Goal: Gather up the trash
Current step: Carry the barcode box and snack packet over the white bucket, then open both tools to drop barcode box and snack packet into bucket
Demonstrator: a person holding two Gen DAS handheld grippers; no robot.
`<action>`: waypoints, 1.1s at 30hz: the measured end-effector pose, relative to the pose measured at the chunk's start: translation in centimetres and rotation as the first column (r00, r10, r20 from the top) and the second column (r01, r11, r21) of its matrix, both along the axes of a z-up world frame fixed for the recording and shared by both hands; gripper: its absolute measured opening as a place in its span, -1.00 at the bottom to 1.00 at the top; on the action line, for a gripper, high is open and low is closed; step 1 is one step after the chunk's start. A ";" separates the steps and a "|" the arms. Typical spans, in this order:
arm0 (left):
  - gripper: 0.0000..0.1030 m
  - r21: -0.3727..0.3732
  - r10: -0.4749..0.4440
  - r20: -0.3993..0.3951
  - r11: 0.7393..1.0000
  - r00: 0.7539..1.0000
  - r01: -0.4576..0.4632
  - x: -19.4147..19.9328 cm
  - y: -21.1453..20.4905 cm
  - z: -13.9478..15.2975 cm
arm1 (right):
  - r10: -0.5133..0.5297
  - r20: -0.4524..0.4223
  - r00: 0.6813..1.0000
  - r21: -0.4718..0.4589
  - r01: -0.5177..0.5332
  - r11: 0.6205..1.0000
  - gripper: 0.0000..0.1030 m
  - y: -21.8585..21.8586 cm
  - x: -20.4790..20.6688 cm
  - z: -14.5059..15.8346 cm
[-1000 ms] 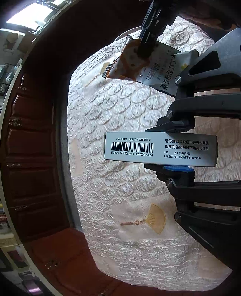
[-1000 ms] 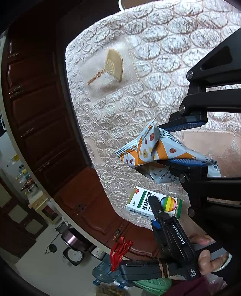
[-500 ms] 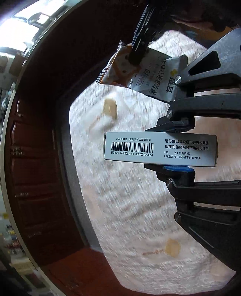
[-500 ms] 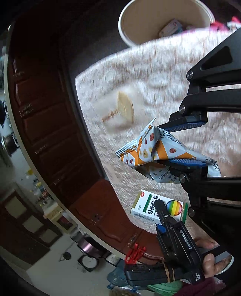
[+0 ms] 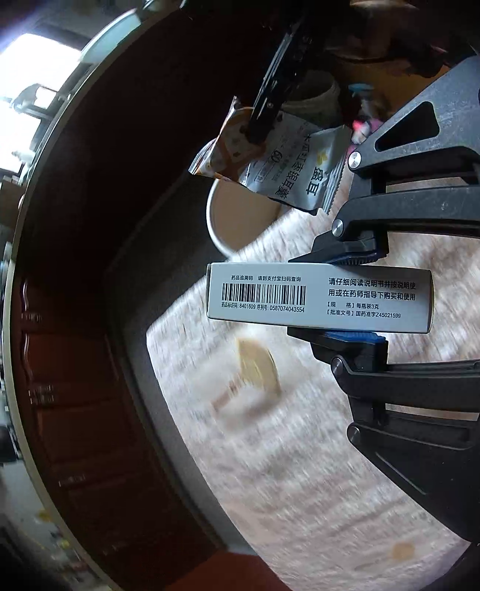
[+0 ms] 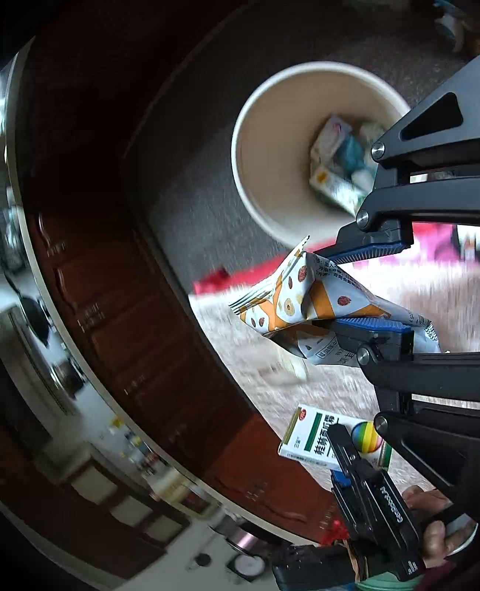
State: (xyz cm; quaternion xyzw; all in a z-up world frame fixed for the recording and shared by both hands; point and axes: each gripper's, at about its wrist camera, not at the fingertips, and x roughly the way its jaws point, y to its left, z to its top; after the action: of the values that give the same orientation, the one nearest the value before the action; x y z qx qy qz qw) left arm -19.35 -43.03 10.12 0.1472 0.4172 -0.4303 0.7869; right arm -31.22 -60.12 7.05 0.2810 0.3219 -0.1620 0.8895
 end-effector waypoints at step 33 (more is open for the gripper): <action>-0.10 0.054 -0.115 -0.134 0.991 0.984 0.123 -1.1 -15.9 -7.1 | -0.289 -0.266 0.920 -0.002 0.299 0.954 -0.07 -11.3 -4.6 -9.6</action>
State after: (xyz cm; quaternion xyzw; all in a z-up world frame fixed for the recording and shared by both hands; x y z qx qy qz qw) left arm -20.44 -58.91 3.02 0.1679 0.4713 -0.4722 0.7257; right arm -35.80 -71.47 -2.57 0.3193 0.3943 -0.3231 0.7988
